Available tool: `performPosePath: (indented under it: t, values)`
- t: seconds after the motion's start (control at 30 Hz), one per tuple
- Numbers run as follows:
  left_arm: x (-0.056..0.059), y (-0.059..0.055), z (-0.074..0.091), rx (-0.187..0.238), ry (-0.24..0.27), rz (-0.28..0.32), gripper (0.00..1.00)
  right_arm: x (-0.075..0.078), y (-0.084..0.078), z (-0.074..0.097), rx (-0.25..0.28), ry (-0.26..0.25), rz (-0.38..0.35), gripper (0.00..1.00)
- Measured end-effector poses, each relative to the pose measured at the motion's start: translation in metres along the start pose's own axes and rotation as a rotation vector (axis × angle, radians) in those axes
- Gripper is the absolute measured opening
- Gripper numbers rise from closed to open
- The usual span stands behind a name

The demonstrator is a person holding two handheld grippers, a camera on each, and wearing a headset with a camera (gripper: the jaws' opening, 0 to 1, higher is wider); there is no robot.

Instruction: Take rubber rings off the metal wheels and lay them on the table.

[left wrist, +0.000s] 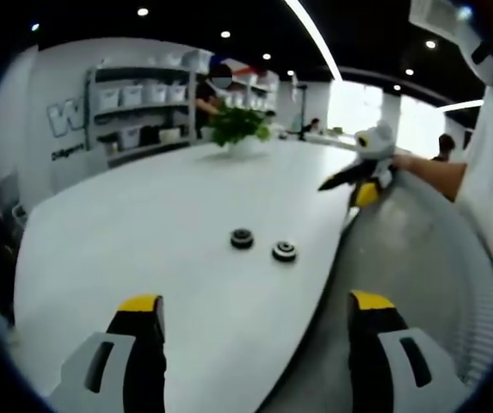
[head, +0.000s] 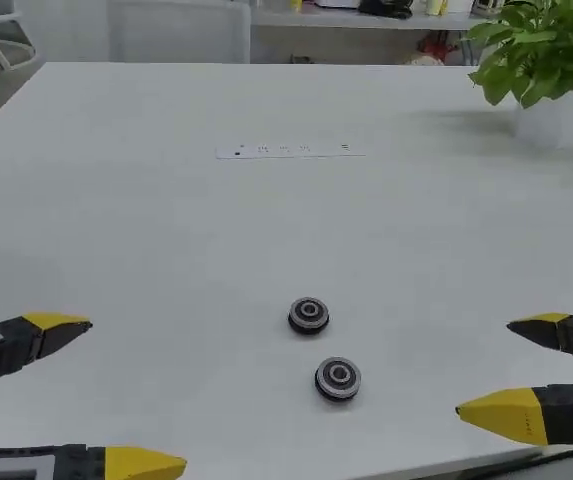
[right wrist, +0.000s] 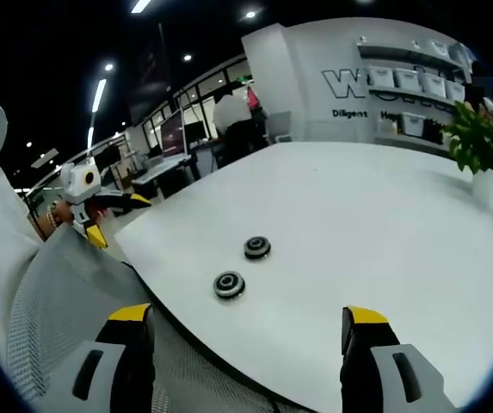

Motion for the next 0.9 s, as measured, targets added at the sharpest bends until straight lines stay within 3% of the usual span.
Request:
performPosePath:
  t: [0.3,0.5,0.6,0.7,0.9]
  values:
    - [0.001,0.002,0.003,0.033,0.01,0.074,0.89,-0.002,-0.001,-0.001,-0.016,0.023,0.019,0.89]
    - [0.008,0.008,0.0,0.03,0.041,0.095,0.88,-0.003,0.0,-0.001,-0.005,0.039,0.017,0.88]
    - [0.016,0.011,-0.002,0.039,0.03,0.106,0.88,-0.006,-0.001,-0.003,-0.018,0.066,0.035,0.88]
    - [0.02,0.011,-0.004,0.026,0.034,0.112,0.88,-0.009,-0.003,-0.005,-0.05,0.085,0.068,0.88]
    - [0.023,0.012,-0.005,0.005,0.057,0.134,0.88,-0.008,-0.001,-0.005,-0.037,0.117,0.065,0.85]
Point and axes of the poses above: the centre of the closed fingertips' face, and the gripper's own axes: z roughly backward along the fingers, x roughly to its right, y roughly out of its top, the point moved 6 cm from there along z, roughly backward along the fingers, and after that the axes turned 12 degrees about -x, right-handed, at the moved point
